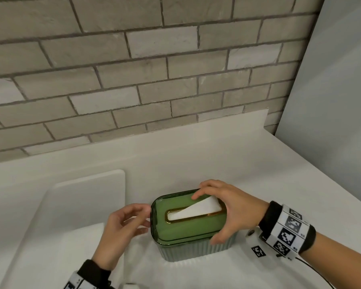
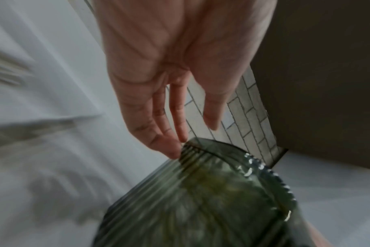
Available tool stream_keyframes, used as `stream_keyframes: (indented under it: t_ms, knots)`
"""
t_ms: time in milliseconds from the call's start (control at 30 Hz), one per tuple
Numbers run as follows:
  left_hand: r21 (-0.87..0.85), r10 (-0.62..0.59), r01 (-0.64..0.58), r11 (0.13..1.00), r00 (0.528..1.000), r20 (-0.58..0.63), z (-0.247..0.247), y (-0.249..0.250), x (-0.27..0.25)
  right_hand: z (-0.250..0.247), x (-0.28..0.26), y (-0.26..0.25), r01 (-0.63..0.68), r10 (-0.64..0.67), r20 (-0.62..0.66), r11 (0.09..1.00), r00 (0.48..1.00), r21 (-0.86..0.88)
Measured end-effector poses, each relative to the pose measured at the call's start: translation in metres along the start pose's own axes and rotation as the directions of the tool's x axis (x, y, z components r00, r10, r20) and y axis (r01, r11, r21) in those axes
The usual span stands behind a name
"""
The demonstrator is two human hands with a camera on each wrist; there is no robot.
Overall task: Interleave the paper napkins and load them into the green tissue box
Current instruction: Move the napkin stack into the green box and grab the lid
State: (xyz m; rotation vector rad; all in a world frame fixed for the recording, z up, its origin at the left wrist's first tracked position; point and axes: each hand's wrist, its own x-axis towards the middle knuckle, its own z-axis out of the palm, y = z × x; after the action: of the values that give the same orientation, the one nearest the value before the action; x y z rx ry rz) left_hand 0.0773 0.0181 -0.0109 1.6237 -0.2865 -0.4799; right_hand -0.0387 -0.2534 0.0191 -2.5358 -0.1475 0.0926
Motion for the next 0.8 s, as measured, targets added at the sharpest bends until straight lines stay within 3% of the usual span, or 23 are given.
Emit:
stream_keyframes:
  t_ms: [200,267,300,367,433,500,700,800]
  knots:
    - [0.193,0.018,-0.010,0.981,0.999,-0.041,0.011,0.004,-0.003,0.002,-0.003,0.003,0.004,-0.004,0.011,1.000,1.000,0.020]
    - [0.410,0.144,-0.117,0.904,0.989,-0.034,0.015,0.006,-0.005,0.001,-0.005,0.006,-0.004,0.006,-0.022,0.996,1.000,0.093]
    - [0.519,0.245,-0.214,0.828,0.970,0.010,0.018,0.009,-0.008,0.001,-0.005,0.007,0.005,0.002,-0.061,0.993,0.998,0.118]
    - [0.604,0.392,-0.439,0.666,0.894,0.217,0.031,0.019,-0.014,0.002,-0.005,0.008,0.044,-0.031,-0.152,0.995,0.988,0.087]
    - [0.581,0.374,-0.567,0.584,0.823,0.426,0.049,0.025,-0.018,0.004,-0.004,0.005,0.098,-0.082,-0.231,0.994,0.969,0.057]
    - [0.619,0.313,-0.602,0.504,0.796,0.519,0.064,0.025,-0.018,0.004,-0.004,0.002,0.137,-0.100,-0.295,0.985,0.950,0.109]
    - [0.775,0.277,-0.496,0.391,0.867,0.415,0.059,0.040,-0.006,0.002,-0.017,0.014,0.118,0.043,-0.412,0.926,0.910,0.358]
    - [0.819,0.235,-0.475,0.323,0.878,0.416,0.049,0.044,-0.004,0.008,-0.023,0.016,0.125,0.085,-0.437,0.894,0.896,0.430]
